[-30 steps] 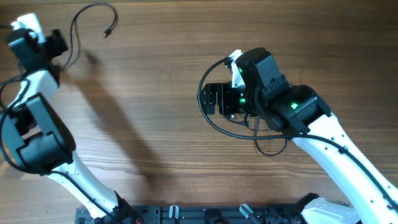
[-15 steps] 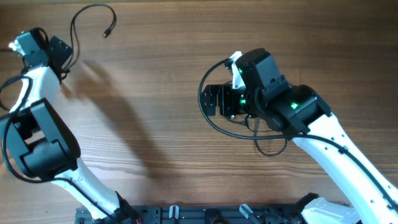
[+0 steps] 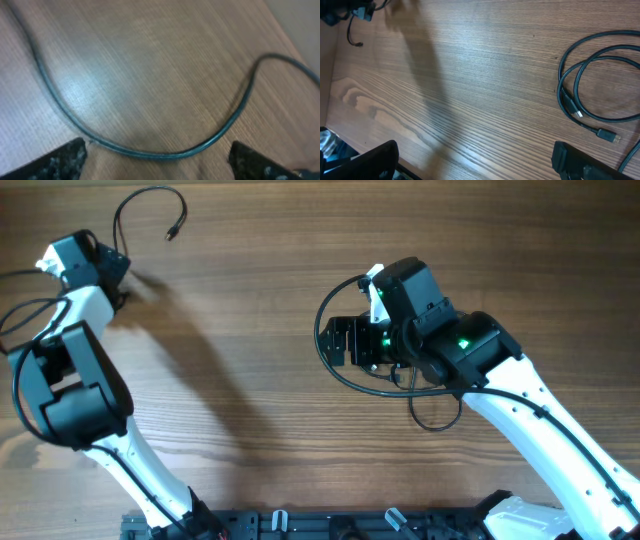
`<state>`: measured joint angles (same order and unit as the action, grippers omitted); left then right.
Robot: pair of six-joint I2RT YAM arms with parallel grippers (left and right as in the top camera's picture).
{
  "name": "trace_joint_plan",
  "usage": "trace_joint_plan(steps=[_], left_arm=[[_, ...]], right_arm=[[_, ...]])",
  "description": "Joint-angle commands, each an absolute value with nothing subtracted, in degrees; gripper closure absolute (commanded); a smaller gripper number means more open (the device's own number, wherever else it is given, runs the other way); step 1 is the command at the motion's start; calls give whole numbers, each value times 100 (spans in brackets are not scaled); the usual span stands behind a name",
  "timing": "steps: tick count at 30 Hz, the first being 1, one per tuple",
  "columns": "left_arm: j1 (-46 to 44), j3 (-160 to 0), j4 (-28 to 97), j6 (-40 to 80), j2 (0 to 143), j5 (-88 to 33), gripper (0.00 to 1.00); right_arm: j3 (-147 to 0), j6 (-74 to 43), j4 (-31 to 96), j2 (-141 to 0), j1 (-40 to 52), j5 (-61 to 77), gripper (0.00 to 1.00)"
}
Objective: Untangle cables
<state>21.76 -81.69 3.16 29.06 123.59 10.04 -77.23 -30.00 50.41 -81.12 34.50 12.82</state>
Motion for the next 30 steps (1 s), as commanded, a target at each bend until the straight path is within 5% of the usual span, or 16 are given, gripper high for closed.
trace_joint_plan(steps=[1, 7, 19, 25, 30], left_arm=[[2128, -8156, -263, 379, 12562, 1184, 10], [2150, -8156, -198, -2377, 12602, 110, 19], [2497, -8156, -19, -2379, 13052, -375, 39], [2512, -8158, -672, -2383, 13047, -438, 96], [2178, -8158, -1597, -2458, 12665, -1367, 96]], right_arm=[[-7723, -3061, 5063, -8167, 3452, 1310, 0], [-7723, -3065, 5065, -8167, 3452, 1323, 0], [-7723, -3173, 5063, -8167, 3452, 1398, 0], [-7723, -3175, 5063, -8167, 3452, 1400, 0], [-7723, -3306, 5068, -8167, 3452, 1420, 1]])
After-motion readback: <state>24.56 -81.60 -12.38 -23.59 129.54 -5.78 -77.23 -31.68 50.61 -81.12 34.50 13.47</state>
